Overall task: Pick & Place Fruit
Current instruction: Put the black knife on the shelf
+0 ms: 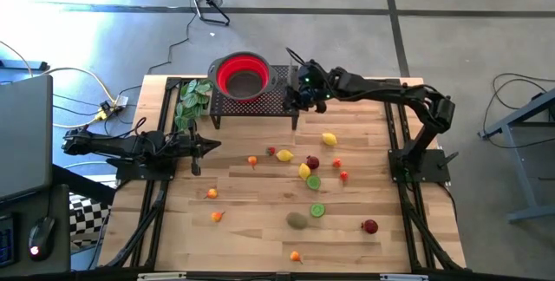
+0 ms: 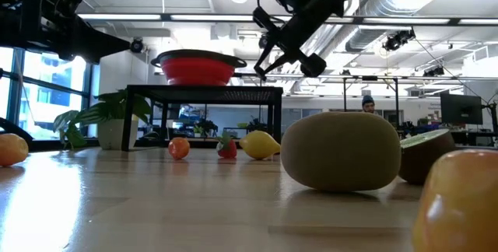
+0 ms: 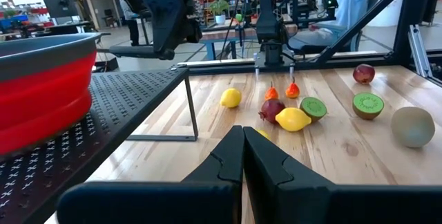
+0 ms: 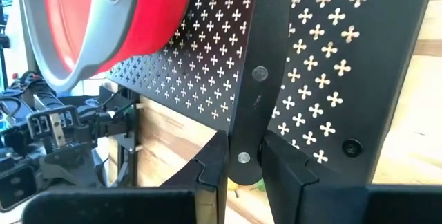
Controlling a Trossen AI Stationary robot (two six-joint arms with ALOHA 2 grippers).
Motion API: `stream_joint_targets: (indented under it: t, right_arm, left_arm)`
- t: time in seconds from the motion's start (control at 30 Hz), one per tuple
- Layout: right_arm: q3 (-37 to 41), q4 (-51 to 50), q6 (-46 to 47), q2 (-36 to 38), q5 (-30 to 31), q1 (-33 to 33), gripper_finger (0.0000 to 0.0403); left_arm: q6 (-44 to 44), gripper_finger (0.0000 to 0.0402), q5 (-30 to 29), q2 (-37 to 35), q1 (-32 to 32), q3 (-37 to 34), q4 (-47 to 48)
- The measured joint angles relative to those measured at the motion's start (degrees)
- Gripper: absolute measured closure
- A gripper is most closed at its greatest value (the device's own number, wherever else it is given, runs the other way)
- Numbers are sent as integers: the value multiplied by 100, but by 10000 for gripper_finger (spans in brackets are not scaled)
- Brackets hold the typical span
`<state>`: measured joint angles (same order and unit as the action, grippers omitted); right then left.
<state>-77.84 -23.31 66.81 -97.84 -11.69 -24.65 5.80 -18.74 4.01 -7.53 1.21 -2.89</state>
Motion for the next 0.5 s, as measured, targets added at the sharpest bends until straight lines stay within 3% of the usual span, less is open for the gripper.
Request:
stream_joint_targets:
  t: [0.23,0.5]
  right_arm:
    - [0,-10,-4,0,282,-14,343]
    - [0,-413,68,0,43,-14,343]
  left_arm:
    - [-2,398,0,0,0,0,0]
    - [-3,398,0,0,2,0,-2]
